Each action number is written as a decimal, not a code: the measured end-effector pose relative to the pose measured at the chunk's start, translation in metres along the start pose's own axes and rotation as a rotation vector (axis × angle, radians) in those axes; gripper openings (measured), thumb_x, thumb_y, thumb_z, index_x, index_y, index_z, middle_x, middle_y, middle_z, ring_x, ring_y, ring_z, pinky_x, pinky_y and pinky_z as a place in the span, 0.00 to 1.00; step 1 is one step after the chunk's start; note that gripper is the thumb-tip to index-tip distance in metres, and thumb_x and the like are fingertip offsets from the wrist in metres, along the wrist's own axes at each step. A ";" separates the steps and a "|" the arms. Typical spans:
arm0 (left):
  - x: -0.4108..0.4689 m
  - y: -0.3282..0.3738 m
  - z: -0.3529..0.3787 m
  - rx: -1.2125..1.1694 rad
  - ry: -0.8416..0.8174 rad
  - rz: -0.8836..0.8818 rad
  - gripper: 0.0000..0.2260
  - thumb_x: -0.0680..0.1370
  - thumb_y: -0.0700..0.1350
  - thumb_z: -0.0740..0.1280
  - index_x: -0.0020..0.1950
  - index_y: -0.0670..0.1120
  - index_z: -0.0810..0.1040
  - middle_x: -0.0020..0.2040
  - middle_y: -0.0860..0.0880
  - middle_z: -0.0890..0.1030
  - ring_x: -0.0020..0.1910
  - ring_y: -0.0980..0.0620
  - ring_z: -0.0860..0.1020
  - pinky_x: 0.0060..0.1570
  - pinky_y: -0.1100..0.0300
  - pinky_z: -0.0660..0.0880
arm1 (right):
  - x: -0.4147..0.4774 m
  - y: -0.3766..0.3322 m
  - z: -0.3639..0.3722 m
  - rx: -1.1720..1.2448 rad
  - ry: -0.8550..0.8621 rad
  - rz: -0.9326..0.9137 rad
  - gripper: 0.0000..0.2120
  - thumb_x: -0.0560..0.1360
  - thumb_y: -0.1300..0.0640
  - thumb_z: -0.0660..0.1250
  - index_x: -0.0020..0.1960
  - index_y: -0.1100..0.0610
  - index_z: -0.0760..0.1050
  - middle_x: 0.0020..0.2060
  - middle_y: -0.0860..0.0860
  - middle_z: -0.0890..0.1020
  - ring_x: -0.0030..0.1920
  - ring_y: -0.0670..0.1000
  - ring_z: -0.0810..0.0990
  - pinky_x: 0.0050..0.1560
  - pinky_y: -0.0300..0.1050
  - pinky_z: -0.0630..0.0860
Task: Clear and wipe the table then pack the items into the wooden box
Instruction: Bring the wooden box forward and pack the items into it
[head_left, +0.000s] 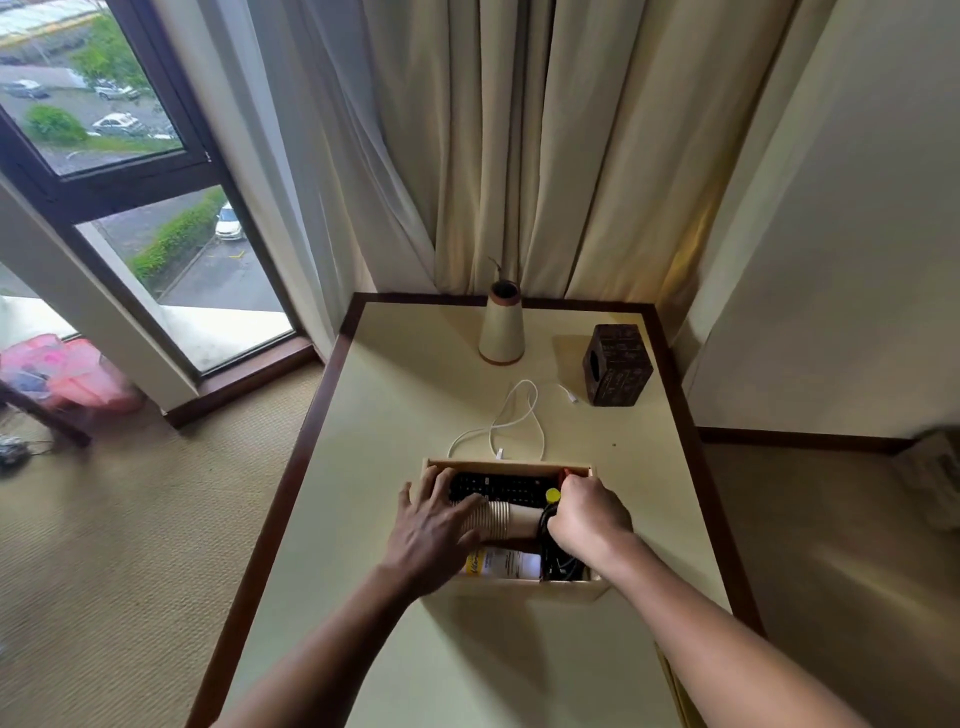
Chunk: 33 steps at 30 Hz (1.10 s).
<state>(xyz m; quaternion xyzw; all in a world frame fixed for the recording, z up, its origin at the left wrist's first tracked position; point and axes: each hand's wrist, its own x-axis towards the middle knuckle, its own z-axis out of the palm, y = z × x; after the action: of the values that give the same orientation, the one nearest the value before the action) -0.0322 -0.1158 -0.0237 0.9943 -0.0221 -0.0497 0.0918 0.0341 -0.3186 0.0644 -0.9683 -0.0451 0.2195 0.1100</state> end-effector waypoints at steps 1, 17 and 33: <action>-0.001 -0.002 0.001 -0.004 -0.009 -0.001 0.23 0.80 0.62 0.62 0.74 0.61 0.68 0.79 0.44 0.61 0.80 0.41 0.54 0.75 0.34 0.56 | 0.002 0.002 0.003 0.015 0.009 0.016 0.03 0.75 0.62 0.63 0.46 0.56 0.70 0.51 0.56 0.81 0.45 0.59 0.78 0.42 0.46 0.72; -0.006 -0.005 0.008 -0.093 0.055 0.014 0.22 0.79 0.59 0.63 0.73 0.57 0.71 0.66 0.46 0.74 0.67 0.44 0.70 0.63 0.46 0.70 | -0.004 0.025 0.023 -0.455 0.129 -0.203 0.18 0.78 0.70 0.58 0.63 0.60 0.78 0.60 0.55 0.79 0.59 0.57 0.77 0.53 0.51 0.75; -0.007 -0.006 0.010 -0.069 0.100 0.077 0.21 0.79 0.60 0.63 0.71 0.57 0.71 0.61 0.47 0.76 0.64 0.44 0.71 0.60 0.46 0.72 | -0.017 0.028 0.035 -0.485 0.012 -0.266 0.08 0.78 0.62 0.65 0.55 0.56 0.81 0.55 0.55 0.83 0.65 0.56 0.73 0.64 0.51 0.66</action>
<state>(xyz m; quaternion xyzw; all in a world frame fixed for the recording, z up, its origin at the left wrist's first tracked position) -0.0397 -0.1116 -0.0339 0.9902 -0.0538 0.0029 0.1288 0.0043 -0.3410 0.0341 -0.9533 -0.2223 0.1802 -0.0970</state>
